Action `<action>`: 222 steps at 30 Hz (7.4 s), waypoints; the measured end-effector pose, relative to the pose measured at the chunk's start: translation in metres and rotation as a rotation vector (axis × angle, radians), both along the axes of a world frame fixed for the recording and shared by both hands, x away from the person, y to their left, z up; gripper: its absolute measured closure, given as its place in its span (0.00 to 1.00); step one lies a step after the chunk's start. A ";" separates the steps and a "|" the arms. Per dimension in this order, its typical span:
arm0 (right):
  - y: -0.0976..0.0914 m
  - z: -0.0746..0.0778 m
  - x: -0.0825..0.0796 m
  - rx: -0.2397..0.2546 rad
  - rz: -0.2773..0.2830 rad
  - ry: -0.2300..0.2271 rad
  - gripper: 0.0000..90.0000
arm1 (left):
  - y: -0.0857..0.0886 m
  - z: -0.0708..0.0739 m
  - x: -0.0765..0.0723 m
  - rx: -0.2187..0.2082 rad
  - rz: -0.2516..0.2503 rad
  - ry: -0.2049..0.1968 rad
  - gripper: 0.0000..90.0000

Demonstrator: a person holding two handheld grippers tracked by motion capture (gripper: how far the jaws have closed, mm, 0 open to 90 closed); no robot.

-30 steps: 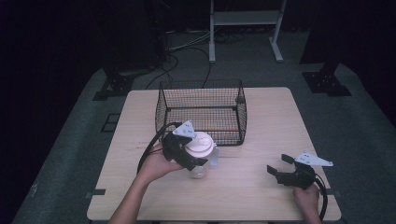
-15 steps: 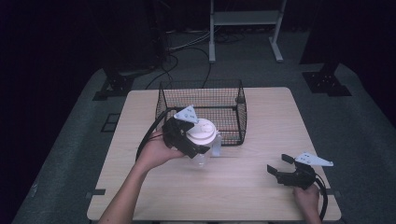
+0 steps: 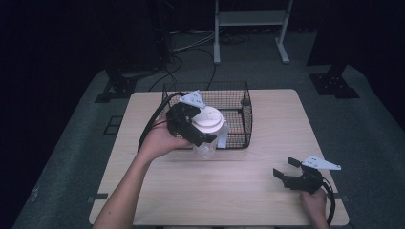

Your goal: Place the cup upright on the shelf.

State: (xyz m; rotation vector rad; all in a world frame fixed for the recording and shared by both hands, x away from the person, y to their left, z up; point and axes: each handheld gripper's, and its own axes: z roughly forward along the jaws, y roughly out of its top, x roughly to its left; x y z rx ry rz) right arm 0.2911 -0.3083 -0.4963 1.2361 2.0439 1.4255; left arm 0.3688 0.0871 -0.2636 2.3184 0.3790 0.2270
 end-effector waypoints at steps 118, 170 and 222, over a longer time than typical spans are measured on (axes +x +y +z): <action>-0.010 0.000 0.000 0.093 0.006 -0.012 0.14 | -0.020 -0.093 0.153 0.023 0.356 0.130 0.06; -0.001 0.000 0.000 0.023 0.005 0.001 0.14 | 0.003 -0.092 0.128 -0.034 0.310 0.070 0.00; 0.000 0.000 0.000 0.009 -0.004 0.005 0.14 | 0.061 -0.086 0.073 -0.031 0.311 0.003 0.00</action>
